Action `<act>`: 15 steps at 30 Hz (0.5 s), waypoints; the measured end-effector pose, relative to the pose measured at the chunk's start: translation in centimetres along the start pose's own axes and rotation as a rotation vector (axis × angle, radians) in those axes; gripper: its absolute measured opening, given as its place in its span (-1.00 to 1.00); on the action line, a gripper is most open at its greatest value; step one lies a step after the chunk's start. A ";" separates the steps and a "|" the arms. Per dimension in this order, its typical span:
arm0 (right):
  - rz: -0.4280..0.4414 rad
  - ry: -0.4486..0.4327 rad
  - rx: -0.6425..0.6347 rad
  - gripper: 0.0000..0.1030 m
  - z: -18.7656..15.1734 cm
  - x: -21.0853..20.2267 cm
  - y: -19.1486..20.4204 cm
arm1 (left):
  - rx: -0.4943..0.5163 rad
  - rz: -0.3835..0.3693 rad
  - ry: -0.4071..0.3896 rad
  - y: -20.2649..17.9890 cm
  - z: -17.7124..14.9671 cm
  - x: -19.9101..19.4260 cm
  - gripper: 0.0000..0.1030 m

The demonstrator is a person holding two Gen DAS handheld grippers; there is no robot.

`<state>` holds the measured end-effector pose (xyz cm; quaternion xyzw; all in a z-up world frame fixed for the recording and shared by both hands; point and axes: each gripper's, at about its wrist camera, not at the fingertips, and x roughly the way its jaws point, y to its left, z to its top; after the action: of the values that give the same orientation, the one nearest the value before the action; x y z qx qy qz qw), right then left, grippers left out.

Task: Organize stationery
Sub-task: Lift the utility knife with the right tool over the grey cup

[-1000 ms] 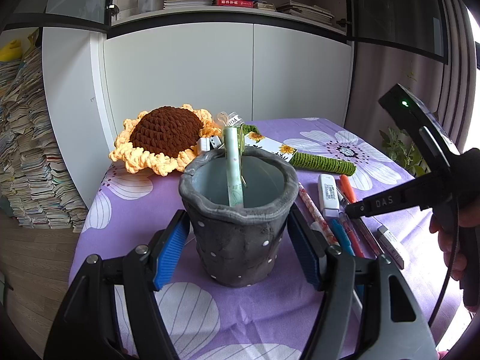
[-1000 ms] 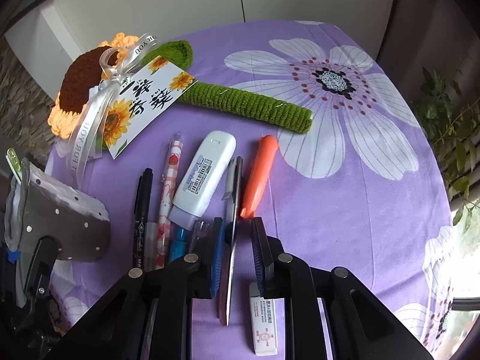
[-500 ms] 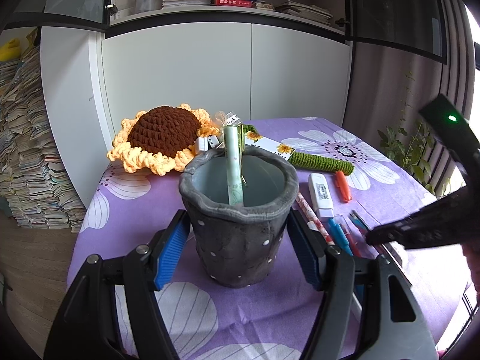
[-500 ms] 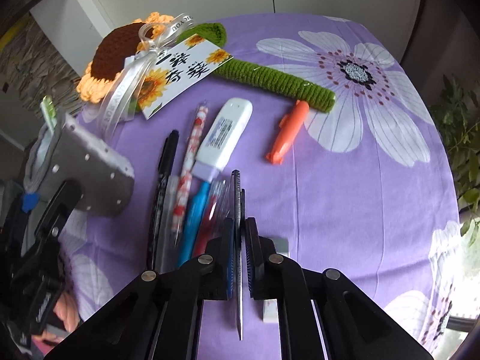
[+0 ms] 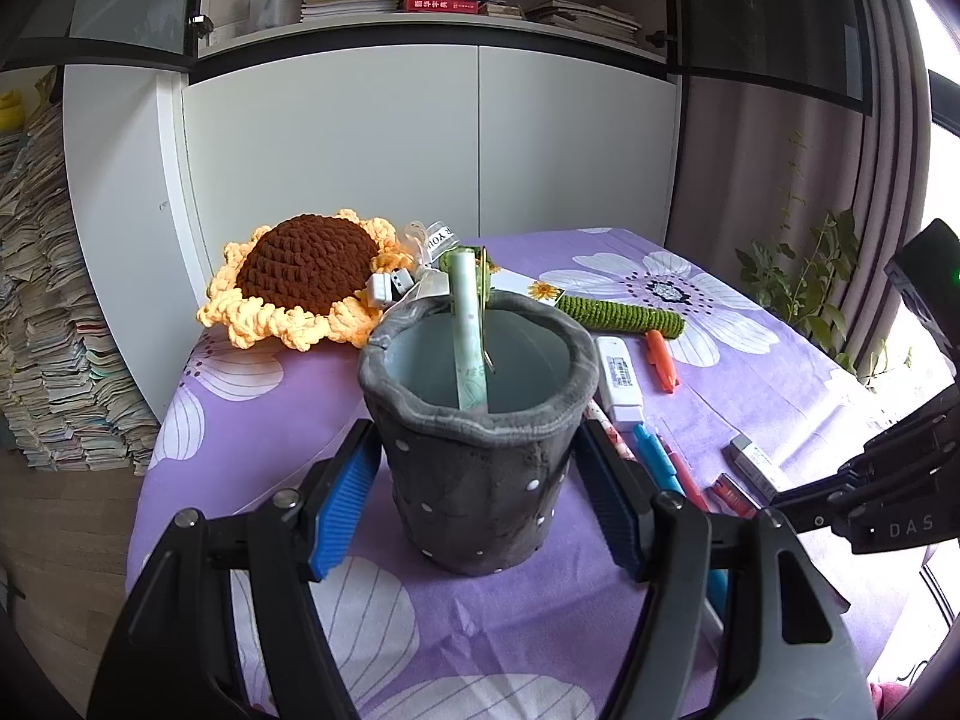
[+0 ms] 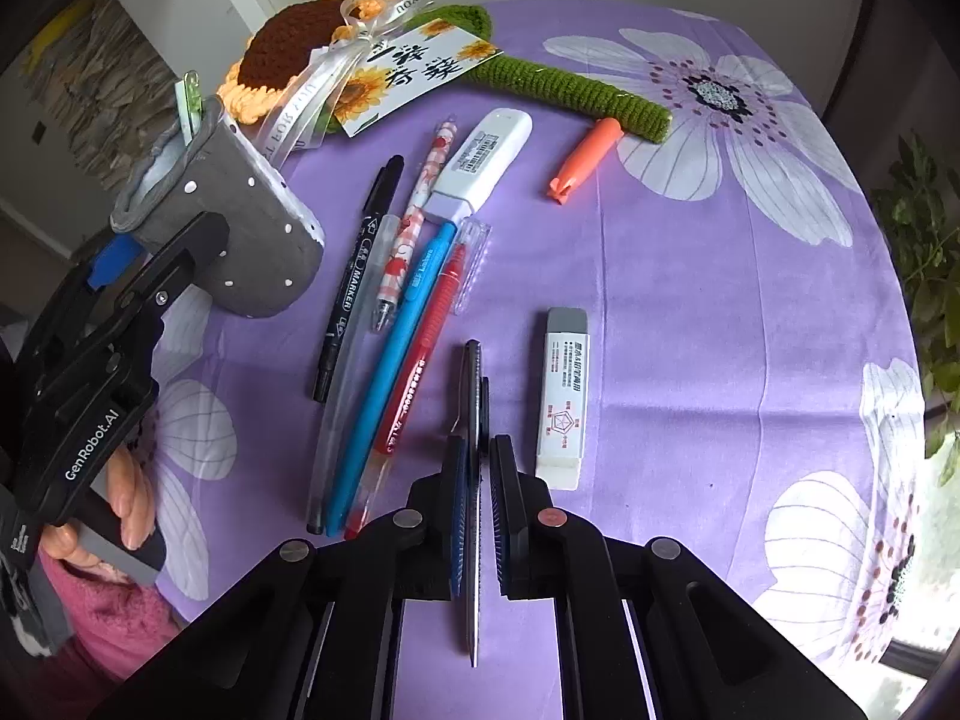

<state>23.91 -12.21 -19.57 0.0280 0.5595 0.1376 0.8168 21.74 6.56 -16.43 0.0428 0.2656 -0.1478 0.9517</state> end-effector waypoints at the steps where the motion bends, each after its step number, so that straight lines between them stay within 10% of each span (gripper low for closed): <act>1: -0.004 -0.004 0.002 -0.84 0.1 -0.1 -0.2 | 0.000 0.001 0.001 0.0 0.0 0.0 0.30; 15: -0.078 -0.006 -0.067 -0.84 2.4 0.9 1.4 | -0.013 0.014 -0.042 0.1 0.3 -0.6 0.61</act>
<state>26.18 -10.35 -19.21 -0.0208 0.5528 0.1242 0.8237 21.42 6.75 -15.90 0.0351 0.2463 -0.1404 0.9583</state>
